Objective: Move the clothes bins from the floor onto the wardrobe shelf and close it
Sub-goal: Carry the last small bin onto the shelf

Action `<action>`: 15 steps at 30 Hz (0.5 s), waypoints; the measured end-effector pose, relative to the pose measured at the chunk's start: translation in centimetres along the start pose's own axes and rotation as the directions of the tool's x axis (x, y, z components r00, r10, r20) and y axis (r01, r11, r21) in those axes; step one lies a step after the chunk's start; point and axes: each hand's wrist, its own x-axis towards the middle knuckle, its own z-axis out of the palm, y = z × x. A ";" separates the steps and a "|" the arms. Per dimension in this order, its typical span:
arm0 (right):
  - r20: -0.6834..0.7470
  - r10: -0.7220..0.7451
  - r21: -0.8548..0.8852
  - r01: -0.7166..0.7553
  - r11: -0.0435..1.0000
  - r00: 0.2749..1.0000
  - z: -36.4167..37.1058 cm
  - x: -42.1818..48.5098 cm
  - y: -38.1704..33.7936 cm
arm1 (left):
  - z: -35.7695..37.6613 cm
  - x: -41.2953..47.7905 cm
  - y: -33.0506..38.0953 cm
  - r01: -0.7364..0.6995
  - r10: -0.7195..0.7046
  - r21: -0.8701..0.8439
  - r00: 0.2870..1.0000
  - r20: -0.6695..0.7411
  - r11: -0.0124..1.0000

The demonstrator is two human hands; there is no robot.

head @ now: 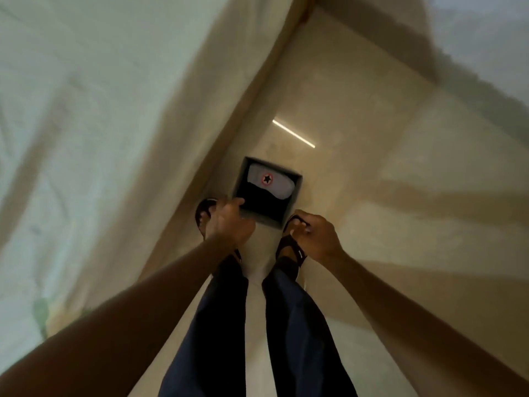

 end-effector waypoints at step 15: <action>-0.016 0.088 0.132 -0.085 0.988 0.996 4.8 8.0 2.2 | 2.8 11.8 -2.1 -0.124 0.094 0.151 0.977 0.192 0.981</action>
